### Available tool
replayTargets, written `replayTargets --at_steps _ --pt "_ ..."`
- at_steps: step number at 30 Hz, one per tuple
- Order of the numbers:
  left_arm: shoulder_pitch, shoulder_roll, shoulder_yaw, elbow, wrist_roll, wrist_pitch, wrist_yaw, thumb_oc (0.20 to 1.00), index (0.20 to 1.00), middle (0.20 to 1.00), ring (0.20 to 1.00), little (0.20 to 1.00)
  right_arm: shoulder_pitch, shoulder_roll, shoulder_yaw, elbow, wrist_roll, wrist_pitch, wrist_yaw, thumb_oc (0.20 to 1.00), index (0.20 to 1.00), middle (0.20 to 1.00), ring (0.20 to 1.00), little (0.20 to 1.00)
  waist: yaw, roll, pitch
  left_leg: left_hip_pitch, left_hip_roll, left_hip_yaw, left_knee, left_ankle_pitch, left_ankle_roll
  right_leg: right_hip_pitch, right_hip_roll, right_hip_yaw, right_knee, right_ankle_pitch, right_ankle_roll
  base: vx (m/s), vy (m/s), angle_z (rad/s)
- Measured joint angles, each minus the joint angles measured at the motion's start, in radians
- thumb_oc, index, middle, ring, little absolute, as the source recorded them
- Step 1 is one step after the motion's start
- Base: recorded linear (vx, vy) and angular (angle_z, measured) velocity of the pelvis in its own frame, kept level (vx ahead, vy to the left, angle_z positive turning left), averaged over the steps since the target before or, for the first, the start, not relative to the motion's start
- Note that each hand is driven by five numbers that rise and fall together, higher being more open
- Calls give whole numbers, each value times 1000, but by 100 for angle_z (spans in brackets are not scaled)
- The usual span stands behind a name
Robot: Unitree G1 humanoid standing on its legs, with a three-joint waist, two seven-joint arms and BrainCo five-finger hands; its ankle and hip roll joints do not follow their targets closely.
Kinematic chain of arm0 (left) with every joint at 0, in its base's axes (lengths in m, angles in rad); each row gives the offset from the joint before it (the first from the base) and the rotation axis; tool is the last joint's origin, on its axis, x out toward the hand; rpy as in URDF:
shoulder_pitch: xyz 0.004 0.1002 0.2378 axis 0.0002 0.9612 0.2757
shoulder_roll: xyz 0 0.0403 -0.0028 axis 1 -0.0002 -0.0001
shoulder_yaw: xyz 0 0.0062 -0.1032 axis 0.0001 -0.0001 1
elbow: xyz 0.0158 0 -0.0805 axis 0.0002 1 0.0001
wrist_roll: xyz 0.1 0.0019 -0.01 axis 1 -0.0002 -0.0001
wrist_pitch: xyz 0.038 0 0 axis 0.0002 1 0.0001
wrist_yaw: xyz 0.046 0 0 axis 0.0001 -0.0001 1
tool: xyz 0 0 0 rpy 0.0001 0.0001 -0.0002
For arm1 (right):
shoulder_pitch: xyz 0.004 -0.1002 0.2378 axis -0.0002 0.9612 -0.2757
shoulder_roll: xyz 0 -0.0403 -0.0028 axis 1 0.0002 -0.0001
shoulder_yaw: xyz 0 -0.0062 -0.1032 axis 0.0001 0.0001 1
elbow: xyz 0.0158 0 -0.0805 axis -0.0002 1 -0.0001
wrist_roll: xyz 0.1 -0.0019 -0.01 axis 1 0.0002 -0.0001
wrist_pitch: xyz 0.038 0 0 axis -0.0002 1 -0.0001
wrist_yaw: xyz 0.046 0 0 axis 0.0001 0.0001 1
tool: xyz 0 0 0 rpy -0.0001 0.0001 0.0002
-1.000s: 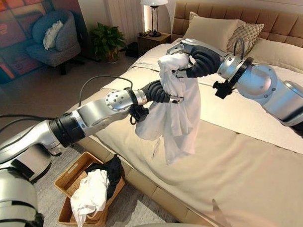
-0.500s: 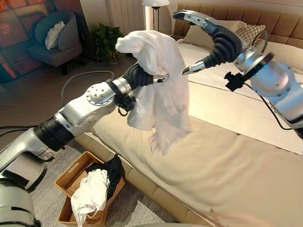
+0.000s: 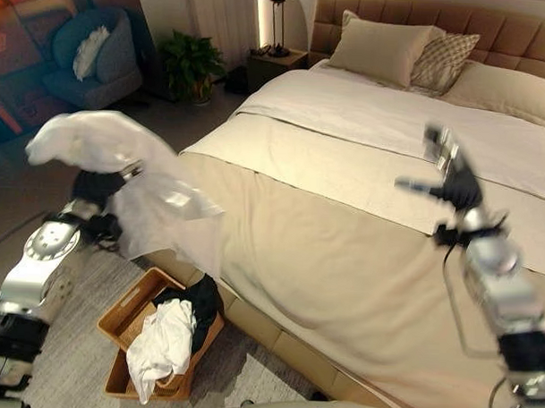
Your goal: Pick up clothes into the bucket
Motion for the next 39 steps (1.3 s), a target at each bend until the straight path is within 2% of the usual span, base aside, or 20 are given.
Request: replayTargets --at_steps 1,4,6,8,12,15,18,21,23,27,28,29,30,39 --pt "26 -20 53 24 15 -9 24 200 200 200 200 200 53 62 10 77 40 15 14 1000 1000 1000 1000 1000 8 -3 8 -10 -1 0 3 2 2 -8 0 -2 1 1 0 -123 15 4" --pt "28 -58 186 117 45 -26 87 200 200 200 200 200 142 111 78 228 48 65 57 1000 1000 1000 1000 1000 25 -12 48 -48 -4 -1 27 1 0 -28 -5 -7 2 7 2 -146 13 2" --pt "26 -107 244 126 51 -80 126 200 200 200 200 200 122 168 58 360 60 46 53 1000 1000 1000 1000 1000 26 -32 78 -78 -6 -5 57 -2 -4 -43 -10 -9 7 11 7 -93 5 7" --pt "20 -147 245 131 52 -92 160 200 200 200 200 200 97 199 59 473 85 48 47 1000 1000 1000 1000 1000 28 -53 99 -97 -6 -9 65 -3 -5 -62 -10 -12 16 11 7 -105 12 4" --pt "-12 -175 242 153 54 -124 202 200 200 200 200 200 87 218 39 540 88 30 32 1000 1000 1000 1000 1000 25 -100 137 -163 -4 -12 105 -14 -16 -119 -11 -13 36 11 10 -96 23 1" --pt "-50 -180 235 207 60 -148 231 200 200 200 200 200 51 248 17 630 125 23 6 1000 1000 1000 1000 1000 28 -119 161 -204 -4 -19 142 -20 -18 -148 -12 -13 56 12 8 -84 22 2" --pt "-91 -178 224 221 61 -170 251 200 200 200 200 200 42 254 20 635 128 18 -11 1000 1000 1000 1000 1000 26 -132 199 -257 -1 -23 192 -35 -16 -185 -8 -14 70 19 6 -116 19 0" --pt "-154 -150 221 265 70 -192 276 200 200 200 200 200 5 262 39 647 126 1 -30 1000 1000 1000 1000 1000 29 -163 249 -346 16 -24 280 -61 -18 -244 4 -11 95 26 1 -72 20 -6" --pt "-168 -119 212 305 86 -201 285 200 200 200 200 200 1 259 62 644 125 -14 -38 1000 1000 1000 1000 1000 28 -188 274 -400 33 -24 361 -100 -18 -270 20 -2 104 31 -4 -71 30 -15" --pt "-189 -78 207 368 92 -201 306 200 200 200 200 200 -2 261 83 645 125 -22 -45 1000 1000 1000 1000 1000 27 -215 314 -473 60 -21 463 -142 -20 -315 40 7 136 32 -5 -42 13 -16" --pt "-190 -78 204 372 95 -201 308 445 445 445 445 445 -3 260 93 644 125 -23 -46 1000 1000 1000 1000 1000 27 -218 318 -484 63 -21 476 -147 -17 -322 42 8 140 32 -5 -39 -4 -6" --pt "-195 -69 186 384 127 -201 317 947 947 947 947 947 -2 257 120 637 123 -29 -47 1000 1000 1000 1000 1000 28 -225 327 -512 70 -26 505 -160 -19 -335 48 8 146 32 -6 -37 -4 -4" --pt "-198 -52 173 393 140 -200 317 1000 1000 1000 1000 1000 -2 255 146 617 120 -32 -46 1000 1000 1000 1000 1000 30 -232 339 -530 74 -30 526 -168 -20 -348 53 7 155 32 -6 -33 2 -2" --pt "-264 -43 76 483 203 -178 348 1000 1000 1000 1000 1000 2 257 205 584 105 -53 -49 1000 1000 1000 1000 1000 43 -242 337 -627 75 -53 608 -190 -3 -404 53 -9 173 41 -1 -10 6 4"
